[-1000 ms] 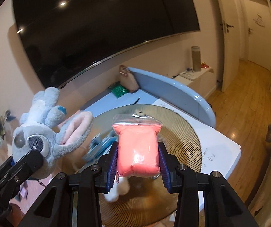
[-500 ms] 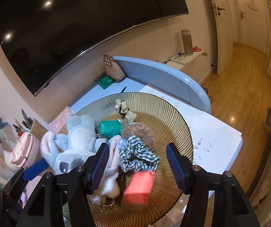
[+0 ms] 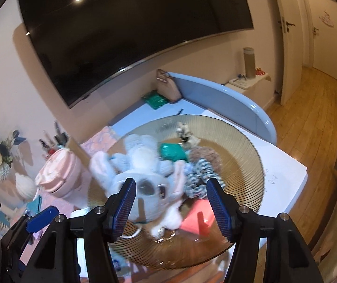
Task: Organize books
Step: 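Move both open grippers back over the remaining items on the bed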
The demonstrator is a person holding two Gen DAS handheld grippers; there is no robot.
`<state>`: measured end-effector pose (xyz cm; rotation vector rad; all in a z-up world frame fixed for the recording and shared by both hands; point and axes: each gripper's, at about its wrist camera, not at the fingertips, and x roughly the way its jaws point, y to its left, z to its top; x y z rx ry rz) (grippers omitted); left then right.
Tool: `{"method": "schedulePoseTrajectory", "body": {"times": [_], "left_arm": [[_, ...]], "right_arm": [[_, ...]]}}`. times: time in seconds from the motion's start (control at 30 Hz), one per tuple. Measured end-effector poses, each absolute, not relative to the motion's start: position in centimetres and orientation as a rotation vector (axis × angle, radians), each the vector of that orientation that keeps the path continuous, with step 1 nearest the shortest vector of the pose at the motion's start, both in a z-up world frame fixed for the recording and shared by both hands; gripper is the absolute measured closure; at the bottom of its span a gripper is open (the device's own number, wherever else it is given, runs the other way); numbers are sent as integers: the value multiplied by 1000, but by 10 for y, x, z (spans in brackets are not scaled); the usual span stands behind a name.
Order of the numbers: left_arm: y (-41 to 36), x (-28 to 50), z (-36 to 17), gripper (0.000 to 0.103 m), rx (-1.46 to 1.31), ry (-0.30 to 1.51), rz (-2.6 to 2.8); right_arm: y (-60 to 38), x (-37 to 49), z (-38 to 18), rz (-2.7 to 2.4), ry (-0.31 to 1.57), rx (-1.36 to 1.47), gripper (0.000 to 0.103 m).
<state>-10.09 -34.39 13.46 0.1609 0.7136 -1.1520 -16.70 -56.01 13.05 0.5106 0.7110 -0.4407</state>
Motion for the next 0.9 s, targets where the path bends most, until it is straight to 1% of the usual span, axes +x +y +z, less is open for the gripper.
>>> {"method": "schedulePoseTrajectory", "body": {"times": [0.03,0.1,0.47,0.6,0.77,0.9], "left_arm": [[-331,-101,137,8,136,717,-1157],[-308,-102,140,2,97,709,-1143],[-162,-85,167,1,-88,635,-920],[-111,-82,170,1,-96,599,-816],[-30,-64,158,1,-167,587,-596],[20,-42,128,1,-210,632,-400]], "right_arm": [[-554,-166,134,-432,710,501,42],[-538,-161,140,-408,710,481,42],[-411,-117,155,-188,756,325,42],[-359,-101,156,-108,765,257,42],[-294,-65,140,25,794,227,42],[-254,-36,110,91,816,173,42]]}}
